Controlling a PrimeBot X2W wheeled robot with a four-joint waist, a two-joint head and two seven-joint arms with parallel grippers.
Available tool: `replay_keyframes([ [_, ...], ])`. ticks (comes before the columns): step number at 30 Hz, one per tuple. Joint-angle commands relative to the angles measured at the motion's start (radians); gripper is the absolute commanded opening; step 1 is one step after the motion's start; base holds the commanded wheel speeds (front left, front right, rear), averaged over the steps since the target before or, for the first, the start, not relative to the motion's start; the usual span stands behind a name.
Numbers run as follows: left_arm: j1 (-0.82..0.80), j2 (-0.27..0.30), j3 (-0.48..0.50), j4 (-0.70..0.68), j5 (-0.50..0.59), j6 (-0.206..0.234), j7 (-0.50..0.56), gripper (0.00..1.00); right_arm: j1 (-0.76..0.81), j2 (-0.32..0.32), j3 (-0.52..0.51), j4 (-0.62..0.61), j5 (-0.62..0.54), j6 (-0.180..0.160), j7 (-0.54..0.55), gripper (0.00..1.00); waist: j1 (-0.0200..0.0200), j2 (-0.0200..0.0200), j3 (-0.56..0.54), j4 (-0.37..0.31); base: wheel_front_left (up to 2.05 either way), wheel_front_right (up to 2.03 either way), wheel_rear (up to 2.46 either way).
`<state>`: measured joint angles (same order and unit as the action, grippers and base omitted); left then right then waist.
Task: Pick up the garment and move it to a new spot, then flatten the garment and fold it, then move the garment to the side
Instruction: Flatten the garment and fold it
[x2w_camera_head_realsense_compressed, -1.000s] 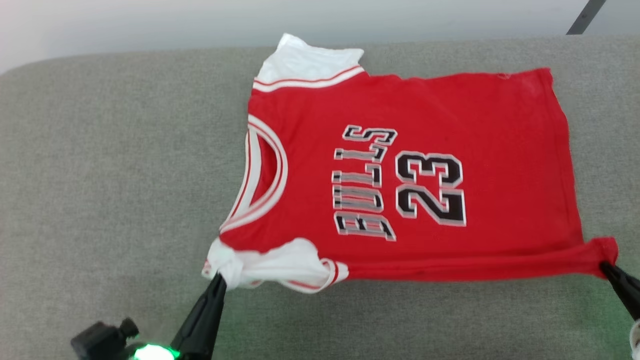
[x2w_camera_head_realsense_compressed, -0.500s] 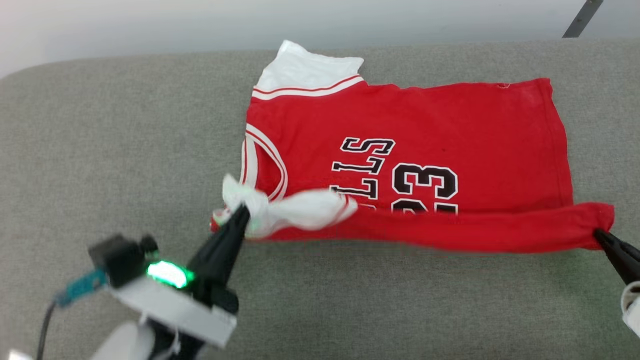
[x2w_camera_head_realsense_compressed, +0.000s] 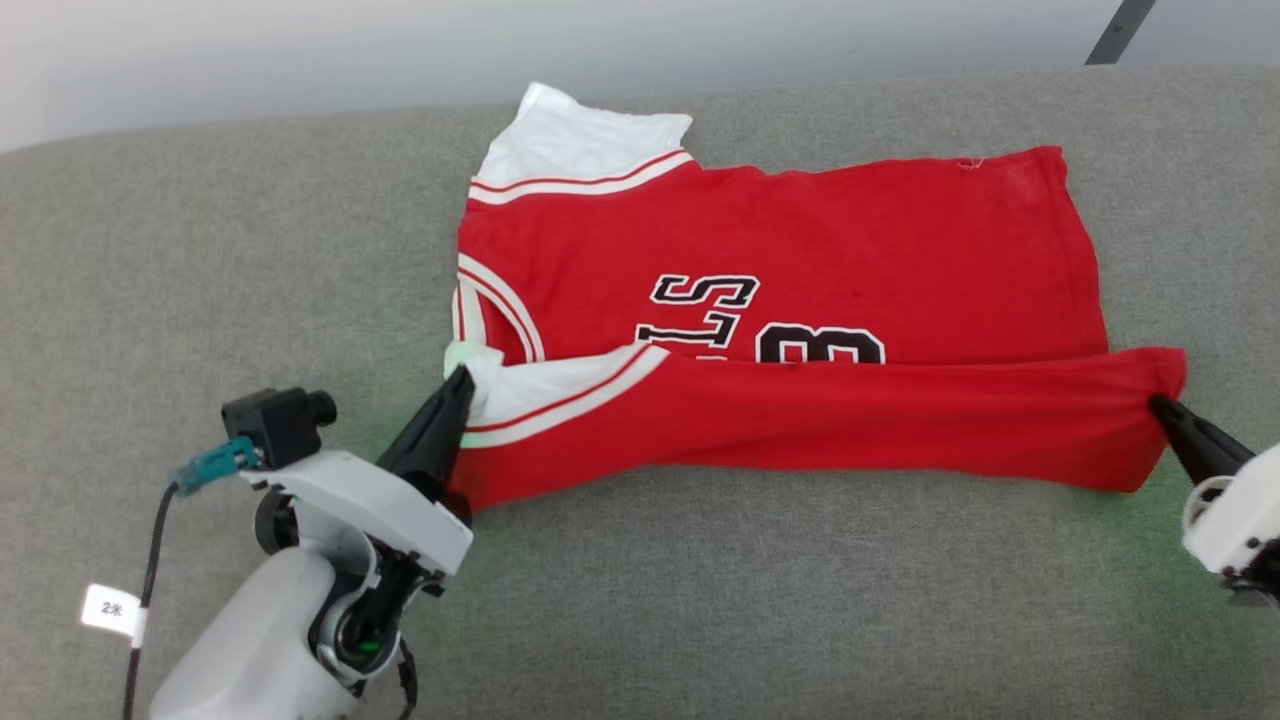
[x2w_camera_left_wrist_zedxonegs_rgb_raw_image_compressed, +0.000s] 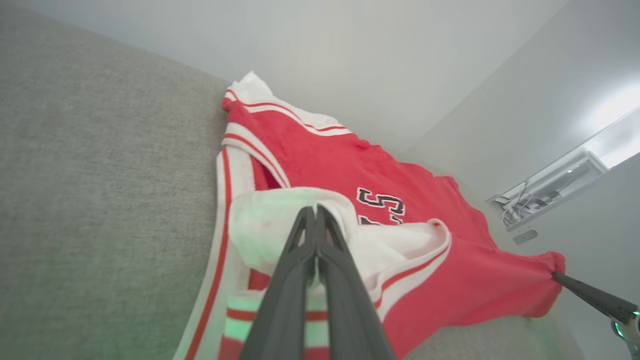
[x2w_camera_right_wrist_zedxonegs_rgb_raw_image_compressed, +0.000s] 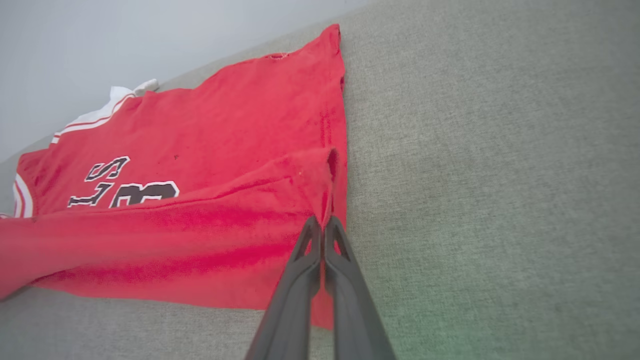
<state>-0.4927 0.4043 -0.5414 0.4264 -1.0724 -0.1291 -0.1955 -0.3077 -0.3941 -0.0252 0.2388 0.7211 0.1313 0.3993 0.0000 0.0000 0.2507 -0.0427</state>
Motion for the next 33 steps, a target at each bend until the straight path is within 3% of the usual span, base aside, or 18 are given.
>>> replay_keyframes([
  [1, -0.023, -0.005, -0.004, 0.038, -0.013, -0.002, -0.014, 0.0, -0.023, 0.007, 0.021, 0.039, -0.006, -0.001, -0.027, 0.0, 0.0, 0.0, 0.001, 0.001, 0.0, 0.0, 0.0],
  [11, -0.124, -0.028, -0.056, 0.25, -0.017, -0.001, -0.054, 0.0, -0.131, -0.015, 0.113, 0.233, -0.001, -0.001, -0.154, 0.0, 0.0, 0.0, 0.027, 0.014, 0.0, 0.0, 0.0],
  [16, -0.17, -0.04, -0.137, 0.372, 0.013, 0.0, -0.045, 0.0, -0.185, -0.015, 0.183, 0.323, -0.003, -0.001, -0.198, 0.0, 0.0, 0.0, 0.017, 0.013, 0.0, 0.0, 0.0],
  [17, -0.175, -0.041, -0.157, 0.39, 0.021, 0.0, -0.04, 0.14, -0.189, -0.016, 0.197, 0.34, 0.001, -0.001, -0.205, 0.0, 0.0, 0.0, 0.009, 0.014, 0.0, 0.0, 0.0],
  [18, -0.181, -0.037, -0.175, 0.407, 0.031, 0.0, -0.037, 0.33, -0.192, -0.017, 0.21, 0.356, 0.004, -0.001, -0.211, 0.12, 0.0, 0.0, 0.001, 0.015, 0.0, 0.0, 0.0],
  [19, -0.187, -0.035, -0.192, 0.421, 0.041, 0.0, -0.039, 0.71, -0.193, -0.019, 0.226, 0.369, 0.004, -0.001, -0.216, 0.29, 0.0, 0.0, -0.009, 0.016, 0.0, 0.0, 0.0],
  [20, -0.193, -0.033, -0.208, 0.432, 0.048, 0.0, -0.041, 1.0, -0.194, -0.025, 0.241, 0.381, 0.0, -0.001, -0.226, 0.43, 0.0, 0.0, -0.019, 0.018, 0.0, 0.0, 0.0],
  [21, -0.201, -0.028, -0.223, 0.436, 0.058, 0.0, -0.044, 1.0, -0.198, -0.032, 0.252, 0.389, -0.004, -0.001, -0.24, 0.96, 0.0, 0.0, -0.03, 0.019, 0.0, 0.0, 0.0],
  [24, -0.229, -0.012, -0.251, 0.422, 0.053, 0.0, -0.05, 1.0, -0.203, -0.041, 0.274, 0.41, 0.003, -0.001, -0.277, 1.0, 0.0, 0.0, -0.06, 0.025, 0.0, 0.0, 0.0],
  [29, -0.285, 0.075, -0.328, 0.35, 0.092, 0.0, -0.017, 1.0, -0.198, -0.063, 0.29, 0.401, 0.034, -0.001, -0.317, 1.0, 0.0, 0.0, -0.095, 0.031, 0.0, 0.0, 0.0],
  [33, -0.331, 0.135, -0.384, 0.27, 0.102, 0.0, 0.109, 1.0, -0.177, -0.074, 0.294, 0.383, 0.053, -0.001, -0.34, 1.0, 0.0, 0.0, -0.112, 0.037, 0.0, 0.0, 0.0],
])
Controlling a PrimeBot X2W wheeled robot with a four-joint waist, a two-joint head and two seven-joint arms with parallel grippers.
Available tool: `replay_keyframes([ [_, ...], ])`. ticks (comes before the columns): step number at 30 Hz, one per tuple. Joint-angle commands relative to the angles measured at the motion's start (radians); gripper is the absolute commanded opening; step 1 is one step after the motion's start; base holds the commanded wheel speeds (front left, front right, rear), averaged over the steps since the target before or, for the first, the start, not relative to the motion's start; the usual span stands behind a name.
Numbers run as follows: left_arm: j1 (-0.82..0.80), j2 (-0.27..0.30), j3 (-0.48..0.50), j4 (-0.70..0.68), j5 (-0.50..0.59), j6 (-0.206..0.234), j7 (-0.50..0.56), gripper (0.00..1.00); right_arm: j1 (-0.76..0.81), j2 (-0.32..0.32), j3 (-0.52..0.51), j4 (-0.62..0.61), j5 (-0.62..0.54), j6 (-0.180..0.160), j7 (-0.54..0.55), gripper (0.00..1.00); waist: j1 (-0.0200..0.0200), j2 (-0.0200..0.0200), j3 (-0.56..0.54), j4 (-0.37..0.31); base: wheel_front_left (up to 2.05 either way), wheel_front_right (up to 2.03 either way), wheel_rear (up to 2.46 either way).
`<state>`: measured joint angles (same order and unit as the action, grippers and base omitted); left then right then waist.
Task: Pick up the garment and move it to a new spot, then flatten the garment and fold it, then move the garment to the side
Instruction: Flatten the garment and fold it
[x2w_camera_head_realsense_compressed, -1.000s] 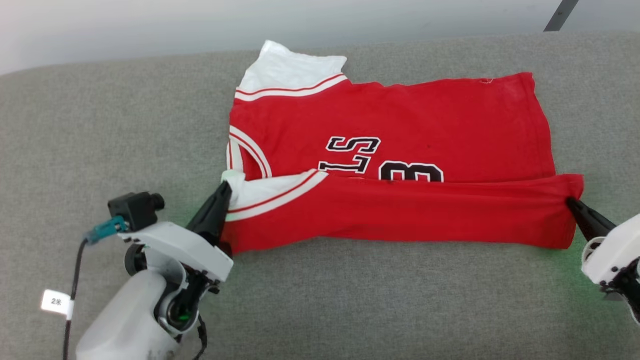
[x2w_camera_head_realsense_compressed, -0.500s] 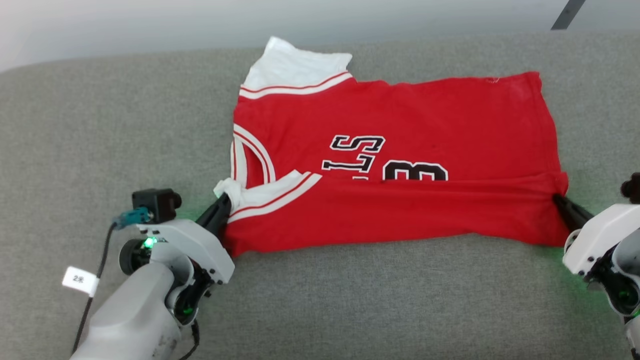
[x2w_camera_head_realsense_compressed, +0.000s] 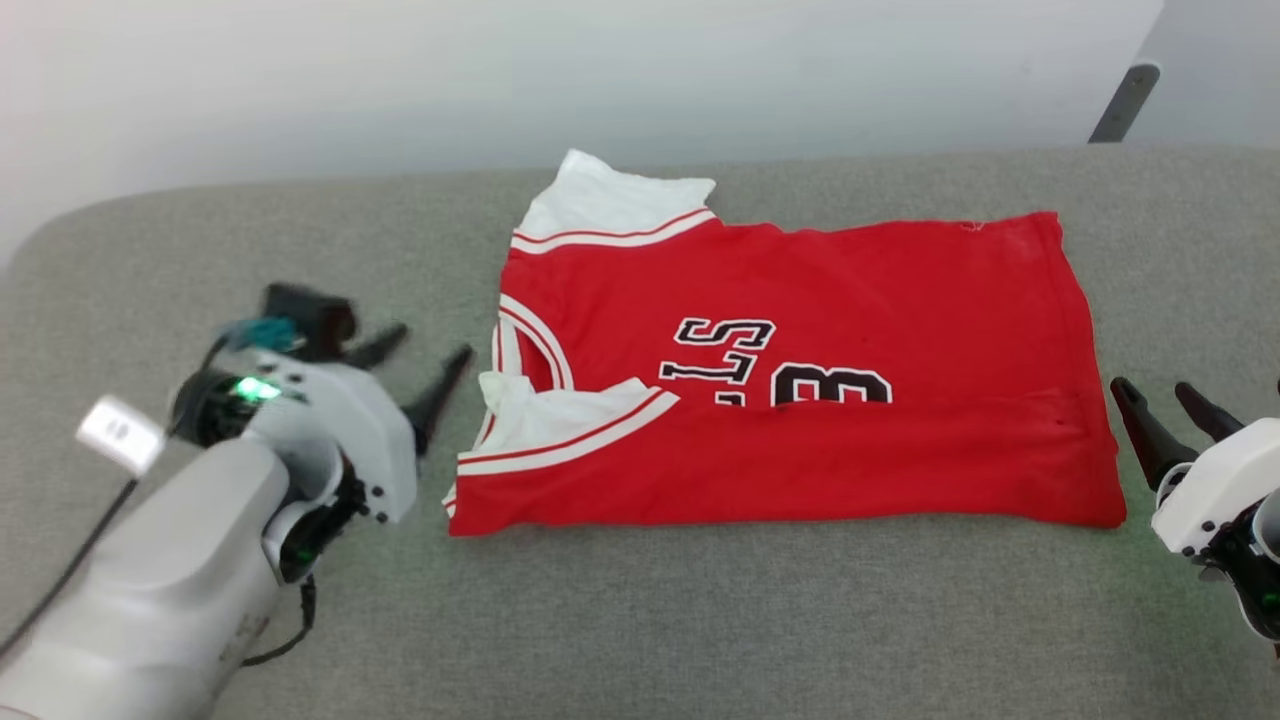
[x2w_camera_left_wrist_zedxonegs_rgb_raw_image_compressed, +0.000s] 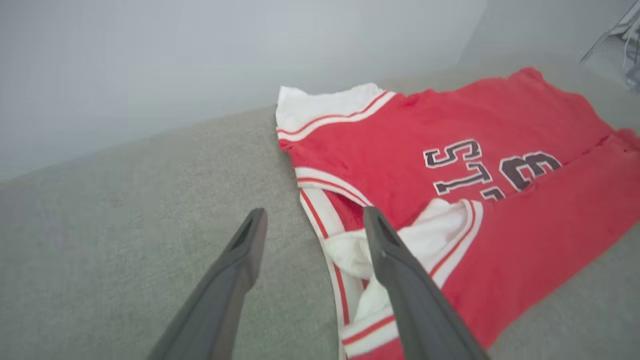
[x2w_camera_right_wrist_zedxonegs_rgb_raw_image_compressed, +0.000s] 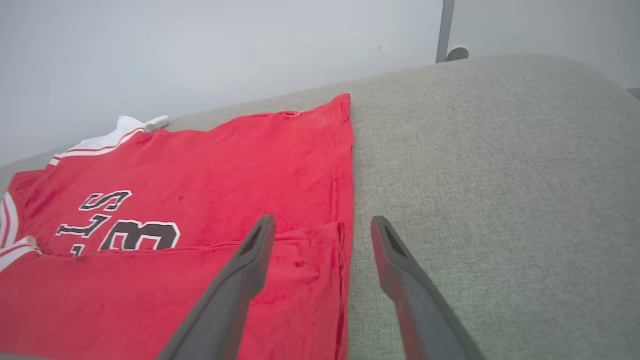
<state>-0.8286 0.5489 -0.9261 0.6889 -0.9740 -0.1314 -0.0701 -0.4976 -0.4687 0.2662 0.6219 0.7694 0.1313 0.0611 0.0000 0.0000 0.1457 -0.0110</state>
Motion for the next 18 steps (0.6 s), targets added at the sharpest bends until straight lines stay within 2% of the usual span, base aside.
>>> replay_keyframes([
  [1, -0.001, 0.004, -0.015, -0.017, -0.01, 0.002, 0.046, 1.0, 0.018, -0.002, 0.003, -0.004, 0.008, -0.001, -0.006, 1.0, 0.0, 0.0, -0.009, 0.007, 0.0, 0.0, 0.0],
  [6, -0.018, 0.074, -0.083, -0.146, -0.103, 0.008, 0.428, 1.0, 0.037, -0.006, 0.014, -0.037, 0.019, -0.001, -0.007, 1.0, 0.0, 0.0, -0.01, 0.009, 0.0, 0.0, 0.0],
  [9, -0.008, 0.111, -0.105, -0.228, -0.148, 0.047, 0.591, 1.0, 0.04, -0.001, 0.022, -0.057, 0.02, -0.001, -0.004, 1.0, 0.0, 0.0, -0.001, -0.002, 0.0, 0.0, 0.0],
  [13, 0.031, 0.138, -0.099, -0.279, -0.201, 0.104, 0.667, 1.0, 0.035, 0.003, 0.036, -0.095, 0.014, -0.001, 0.006, 1.0, 0.0, 0.0, 0.023, -0.031, 0.0, 0.0, 0.0],
  [18, 0.061, 0.138, -0.089, -0.264, -0.229, 0.138, 0.665, 1.0, 0.024, -0.003, 0.036, -0.142, 0.006, -0.001, 0.02, 1.0, 0.0, 0.0, 0.063, -0.069, 0.0, 0.0, 0.0],
])
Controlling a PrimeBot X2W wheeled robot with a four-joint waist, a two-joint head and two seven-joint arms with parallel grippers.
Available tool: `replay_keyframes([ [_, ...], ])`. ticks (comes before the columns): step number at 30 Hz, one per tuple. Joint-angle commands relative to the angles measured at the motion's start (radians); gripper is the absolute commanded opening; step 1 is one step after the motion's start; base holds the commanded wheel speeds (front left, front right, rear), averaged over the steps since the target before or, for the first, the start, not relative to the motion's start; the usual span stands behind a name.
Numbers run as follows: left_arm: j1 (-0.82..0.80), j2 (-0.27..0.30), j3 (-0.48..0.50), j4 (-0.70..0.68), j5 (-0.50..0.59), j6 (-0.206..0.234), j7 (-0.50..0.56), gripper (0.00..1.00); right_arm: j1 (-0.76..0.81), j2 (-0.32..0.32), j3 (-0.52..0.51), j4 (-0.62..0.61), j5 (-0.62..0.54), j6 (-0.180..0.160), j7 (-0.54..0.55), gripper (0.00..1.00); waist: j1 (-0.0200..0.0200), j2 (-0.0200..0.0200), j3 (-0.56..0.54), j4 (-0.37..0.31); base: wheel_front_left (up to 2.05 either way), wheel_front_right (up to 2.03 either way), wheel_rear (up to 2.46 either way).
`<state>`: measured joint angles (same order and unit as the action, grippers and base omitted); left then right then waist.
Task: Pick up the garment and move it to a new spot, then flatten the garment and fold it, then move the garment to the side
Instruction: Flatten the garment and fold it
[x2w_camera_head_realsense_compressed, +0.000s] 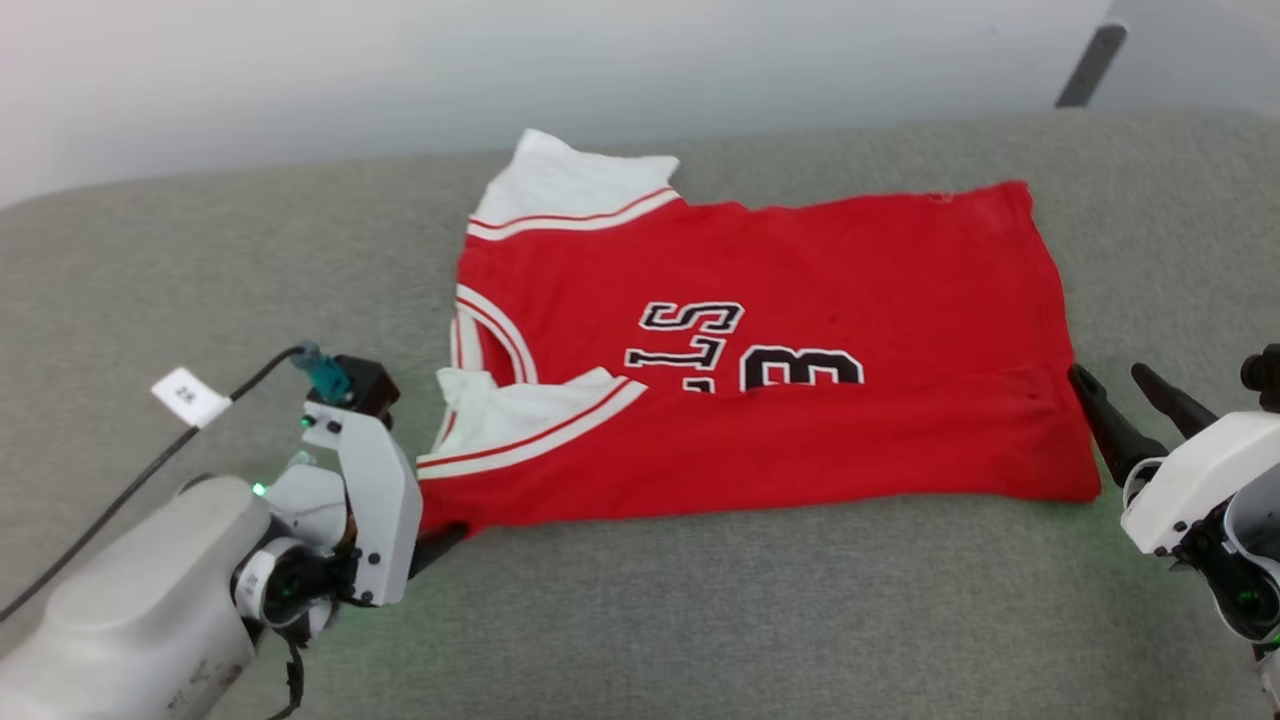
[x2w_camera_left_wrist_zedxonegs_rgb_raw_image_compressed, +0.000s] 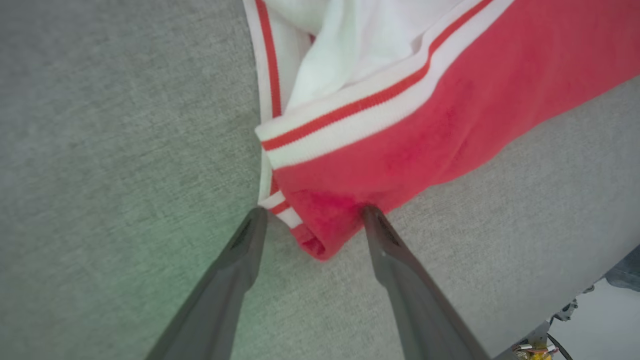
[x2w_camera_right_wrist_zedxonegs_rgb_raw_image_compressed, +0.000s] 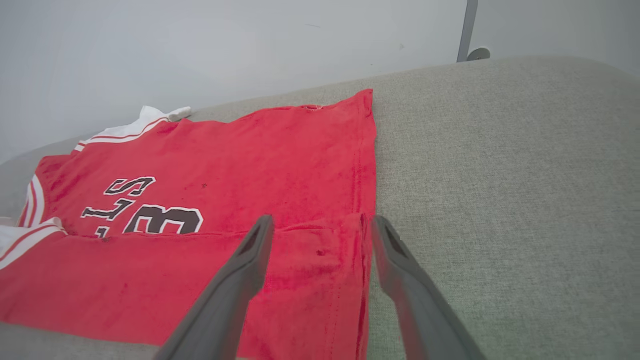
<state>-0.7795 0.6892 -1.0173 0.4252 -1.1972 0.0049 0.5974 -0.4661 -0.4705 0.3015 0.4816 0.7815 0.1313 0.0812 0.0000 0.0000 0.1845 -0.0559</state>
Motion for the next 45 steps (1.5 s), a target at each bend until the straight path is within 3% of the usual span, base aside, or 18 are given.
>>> replay_keyframes([
  [1, 0.017, -0.007, 0.005, 0.009, -0.011, 0.001, -0.008, 1.0, -0.01, -0.003, 0.002, -0.01, -0.012, -0.001, 0.006, 1.0, 0.0, 0.0, 0.031, -0.031, 0.0, 0.0, 0.0],
  [3, 0.025, -0.019, 0.006, 0.026, -0.021, -0.009, -0.017, 0.95, -0.017, -0.008, -0.001, -0.021, -0.018, -0.001, 0.016, 1.0, 0.0, 0.0, 0.041, -0.04, 0.0, 0.0, 0.0],
  [4, 0.029, -0.026, 0.007, 0.033, -0.025, -0.013, -0.021, 0.77, -0.019, -0.011, -0.004, -0.025, -0.023, -0.001, 0.023, 1.0, 0.0, 0.0, 0.044, -0.043, 0.0, 0.0, 0.0],
  [5, 0.033, -0.031, 0.007, 0.039, -0.03, -0.02, -0.025, 0.46, -0.018, -0.013, -0.007, -0.029, -0.024, -0.001, 0.027, 1.0, 0.0, 0.0, 0.046, -0.044, 0.0, 0.0, 0.0],
  [7, 0.04, -0.043, 0.011, 0.049, -0.039, -0.034, -0.03, 0.21, -0.016, -0.018, -0.004, -0.036, -0.032, -0.001, 0.048, 1.0, 0.0, 0.0, 0.048, -0.045, 0.0, 0.0, 0.0],
  [8, 0.043, -0.049, 0.011, 0.052, -0.045, -0.041, -0.031, 0.02, -0.015, -0.024, 0.004, -0.043, -0.035, -0.001, 0.065, 1.0, 0.0, 0.0, 0.049, -0.044, 0.0, 0.0, 0.0],
  [9, 0.043, -0.053, 0.01, 0.055, -0.046, -0.045, -0.031, 0.0, -0.014, -0.031, 0.015, -0.051, -0.039, -0.001, 0.087, 1.0, 0.0, 0.0, 0.049, -0.042, 0.0, 0.0, 0.0],
  [16, 0.029, -0.057, 0.008, 0.059, -0.032, -0.076, -0.052, 0.0, -0.029, -0.097, 0.131, -0.09, -0.043, -0.001, 0.353, 1.0, 0.0, 0.0, 0.053, -0.017, 0.0, 0.0, 0.0],
  [23, 0.014, -0.078, -0.002, 0.053, -0.015, -0.088, -0.065, 0.0, -0.071, -0.124, 0.248, -0.024, -0.047, 0.0, 0.549, 1.0, 0.0, 0.0, 0.064, 0.021, 0.0, 0.0, 0.0],
  [24, 0.01, -0.082, -0.003, 0.057, -0.013, -0.091, -0.069, 0.0, -0.074, -0.126, 0.252, -0.019, -0.039, 0.0, 0.556, 0.49, 0.0, 0.0, 0.065, 0.027, 0.0, 0.0, 0.0],
  [25, 0.01, -0.085, -0.003, 0.061, -0.012, -0.095, -0.074, 0.0, -0.076, -0.127, 0.254, -0.014, -0.031, 0.0, 0.558, 0.2, 0.0, 0.0, 0.064, 0.032, 0.0, 0.0, 0.0],
  [26, 0.012, -0.086, -0.002, 0.064, -0.014, -0.096, -0.08, 0.0, -0.074, -0.127, 0.252, -0.009, -0.024, 0.0, 0.556, 0.0, 0.0, 0.0, 0.063, 0.036, 0.0, 0.0, 0.0],
  [32, 0.034, -0.081, 0.003, 0.068, -0.017, -0.109, -0.118, 0.0, -0.041, -0.148, 0.254, 0.003, 0.002, -0.001, 0.531, 0.0, 0.0, 0.0, 0.042, 0.05, 0.0, 0.0, 0.0],
  [38, 0.083, -0.041, 0.021, 0.008, -0.036, -0.115, -0.165, 0.0, 0.005, -0.184, 0.241, -0.04, 0.031, -0.001, 0.508, 0.0, 0.0, 0.0, 0.017, 0.049, 0.0, 0.0, 0.0],
  [45, 0.203, 0.054, 0.034, -0.186, -0.058, -0.05, -0.212, 0.0, 0.1, -0.254, 0.212, -0.156, 0.06, -0.001, 0.536, 0.0, 0.0, 0.0, -0.001, 0.037, 0.0, 0.0, 0.0],
])
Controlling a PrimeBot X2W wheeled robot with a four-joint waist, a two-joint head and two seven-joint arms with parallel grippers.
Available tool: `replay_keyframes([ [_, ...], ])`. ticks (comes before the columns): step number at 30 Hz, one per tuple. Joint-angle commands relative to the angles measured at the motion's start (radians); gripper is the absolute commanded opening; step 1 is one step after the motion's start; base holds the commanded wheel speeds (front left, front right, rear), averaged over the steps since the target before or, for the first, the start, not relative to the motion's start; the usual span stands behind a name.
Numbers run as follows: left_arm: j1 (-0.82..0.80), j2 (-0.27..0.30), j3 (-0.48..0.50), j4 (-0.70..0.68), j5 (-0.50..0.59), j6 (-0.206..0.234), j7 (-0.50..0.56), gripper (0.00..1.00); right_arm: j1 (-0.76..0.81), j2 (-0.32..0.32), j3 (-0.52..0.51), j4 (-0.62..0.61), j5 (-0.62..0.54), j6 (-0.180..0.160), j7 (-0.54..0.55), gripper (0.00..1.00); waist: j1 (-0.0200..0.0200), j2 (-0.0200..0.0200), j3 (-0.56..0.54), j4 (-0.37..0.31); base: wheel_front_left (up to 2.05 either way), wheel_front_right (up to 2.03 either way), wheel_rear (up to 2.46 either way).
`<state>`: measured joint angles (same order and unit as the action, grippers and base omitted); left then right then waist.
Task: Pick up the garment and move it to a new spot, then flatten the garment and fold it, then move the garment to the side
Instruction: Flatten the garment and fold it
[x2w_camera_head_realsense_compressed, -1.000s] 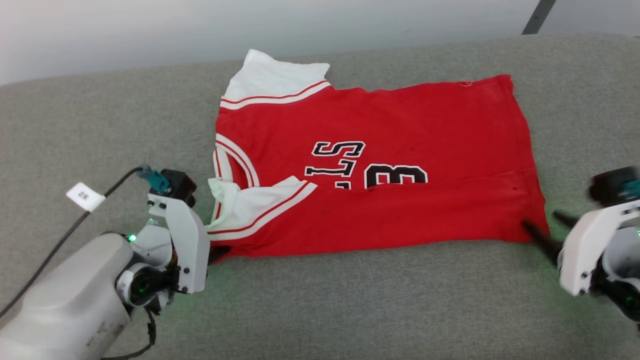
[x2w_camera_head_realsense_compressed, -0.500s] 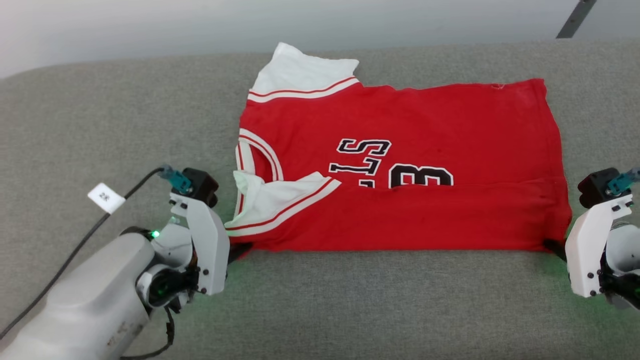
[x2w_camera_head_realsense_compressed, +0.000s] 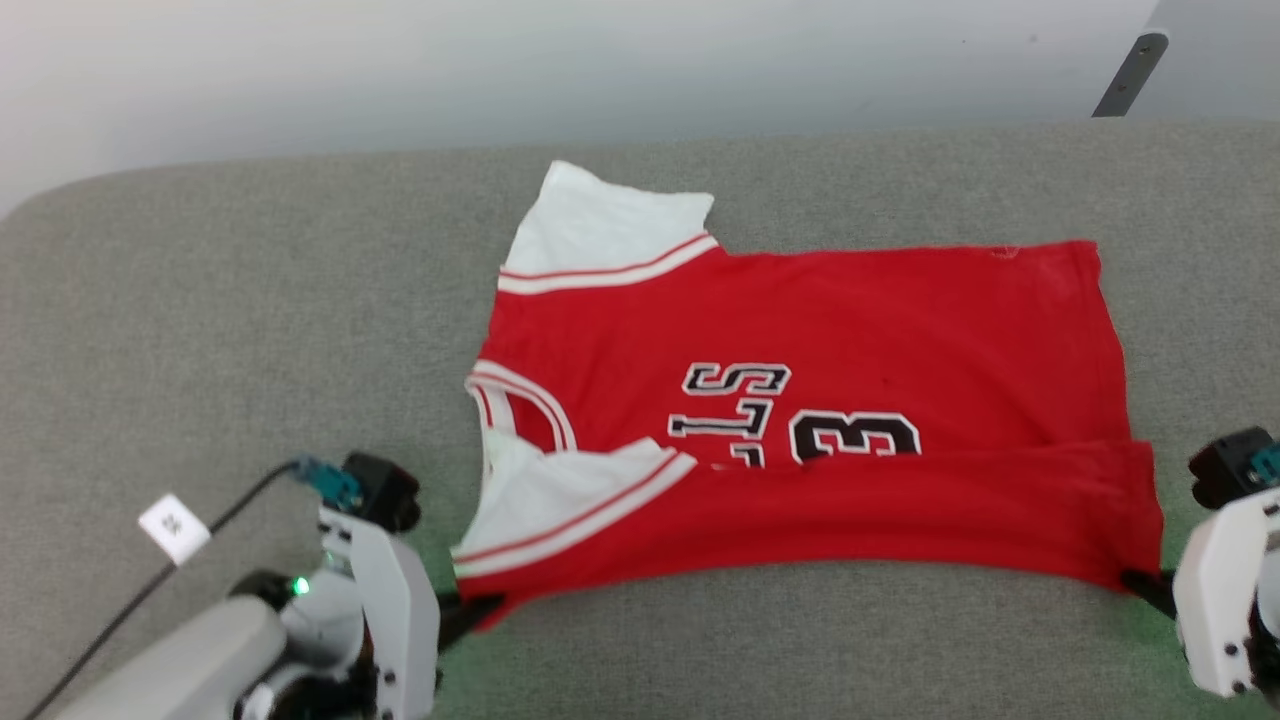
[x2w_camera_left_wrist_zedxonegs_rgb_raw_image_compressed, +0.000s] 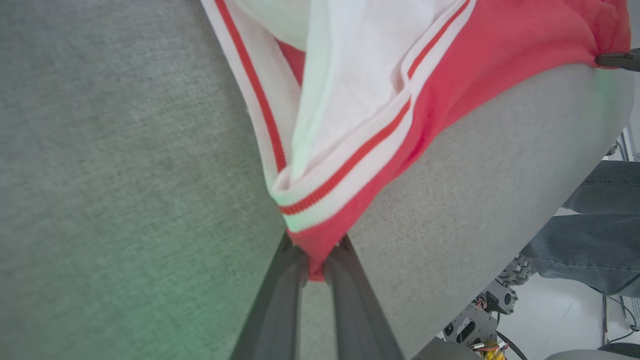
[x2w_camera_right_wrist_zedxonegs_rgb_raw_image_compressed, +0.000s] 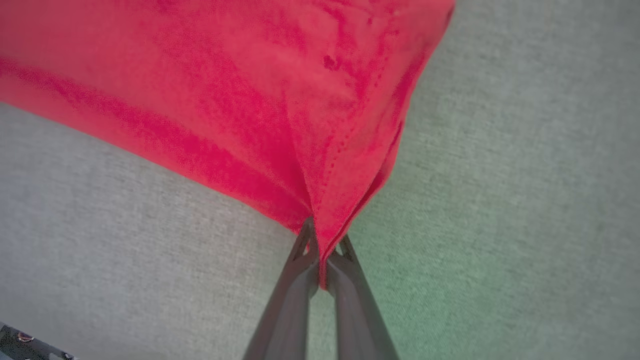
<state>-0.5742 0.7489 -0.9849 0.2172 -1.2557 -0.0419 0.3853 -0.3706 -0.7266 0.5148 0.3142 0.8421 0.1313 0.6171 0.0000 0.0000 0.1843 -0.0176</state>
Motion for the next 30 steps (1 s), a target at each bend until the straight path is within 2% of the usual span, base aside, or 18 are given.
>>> replay_keyframes([
  [1, 0.017, 0.007, 0.001, -0.013, -0.006, 0.007, -0.003, 0.0, 0.021, -0.008, -0.007, -0.004, -0.002, -0.001, 0.004, 0.0, 0.0, 0.0, -0.002, 0.0, 0.0, 0.0, 0.0],
  [5, 0.073, 0.048, 0.002, -0.12, -0.014, 0.055, -0.018, 0.0, 0.083, -0.037, -0.037, -0.072, -0.013, -0.001, 0.016, 0.0, 0.0, 0.0, -0.007, 0.003, 0.0, 0.0, 0.0],
  [6, 0.084, 0.053, 0.004, -0.141, -0.017, 0.066, -0.024, 0.0, 0.093, -0.041, -0.051, -0.088, -0.02, -0.001, 0.009, 0.15, 0.0, 0.0, -0.007, 0.003, 0.0, 0.0, 0.0],
  [7, 0.092, 0.059, 0.009, -0.155, -0.019, 0.079, -0.032, 0.0, 0.101, -0.04, -0.068, -0.098, -0.029, -0.001, 0.001, 0.42, 0.0, 0.0, -0.007, 0.004, 0.0, 0.0, 0.0],
  [8, 0.098, 0.064, 0.012, -0.167, -0.018, 0.09, -0.04, 0.11, 0.111, -0.035, -0.087, -0.104, -0.037, -0.001, -0.007, 1.0, 0.0, 0.0, -0.007, 0.004, 0.0, 0.0, 0.0],
  [9, 0.103, 0.07, 0.016, -0.178, -0.013, 0.1, -0.048, 0.32, 0.121, -0.027, -0.104, -0.107, -0.046, -0.001, -0.01, 1.0, 0.0, 0.0, -0.007, 0.004, 0.0, 0.0, 0.0],
  [10, 0.107, 0.076, 0.021, -0.188, -0.011, 0.109, -0.054, 0.44, 0.127, -0.019, -0.122, -0.114, -0.059, -0.001, -0.014, 1.0, 0.0, 0.0, -0.007, 0.004, 0.0, 0.0, 0.0],
  [11, 0.108, 0.084, 0.024, -0.199, -0.01, 0.115, -0.059, 0.73, 0.129, -0.012, -0.145, -0.121, -0.071, -0.001, -0.022, 1.0, 0.0, 0.0, -0.007, 0.003, 0.0, 0.0, 0.0],
  [12, 0.108, 0.094, 0.031, -0.213, -0.008, 0.122, -0.065, 0.88, 0.131, -0.003, -0.171, -0.128, -0.086, -0.001, -0.033, 1.0, 0.0, 0.0, -0.007, 0.002, 0.0, 0.0, 0.0],
  [14, 0.106, 0.118, 0.049, -0.235, -0.005, 0.138, -0.08, 1.0, 0.137, 0.021, -0.221, -0.14, -0.116, -0.001, -0.061, 1.0, 0.0, 0.0, -0.005, -0.001, 0.0, 0.0, 0.0],
  [19, 0.058, 0.174, 0.111, -0.266, 0.019, 0.182, -0.122, 1.0, 0.111, 0.127, -0.355, -0.188, -0.229, -0.001, -0.192, 1.0, 0.0, 0.0, 0.015, -0.019, 0.0, 0.0, 0.0],
  [22, 0.003, 0.147, 0.158, -0.24, 0.03, 0.196, -0.171, 1.0, 0.093, 0.218, -0.406, -0.205, -0.288, -0.001, -0.269, 1.0, 0.0, 0.0, 0.031, -0.038, 0.0, 0.0, 0.0],
  [25, -0.079, 0.11, 0.184, -0.166, 0.083, 0.152, -0.239, 1.0, 0.049, 0.306, -0.421, -0.219, -0.335, -0.001, -0.333, 1.0, 0.0, 0.0, 0.054, -0.076, 0.0, 0.0, 0.0],
  [30, -0.236, 0.015, 0.199, 0.055, 0.152, 0.067, -0.314, 1.0, -0.029, 0.421, -0.406, -0.225, -0.378, -0.001, -0.431, 1.0, 0.0, 0.0, 0.106, -0.155, 0.0, 0.0, 0.0],
])
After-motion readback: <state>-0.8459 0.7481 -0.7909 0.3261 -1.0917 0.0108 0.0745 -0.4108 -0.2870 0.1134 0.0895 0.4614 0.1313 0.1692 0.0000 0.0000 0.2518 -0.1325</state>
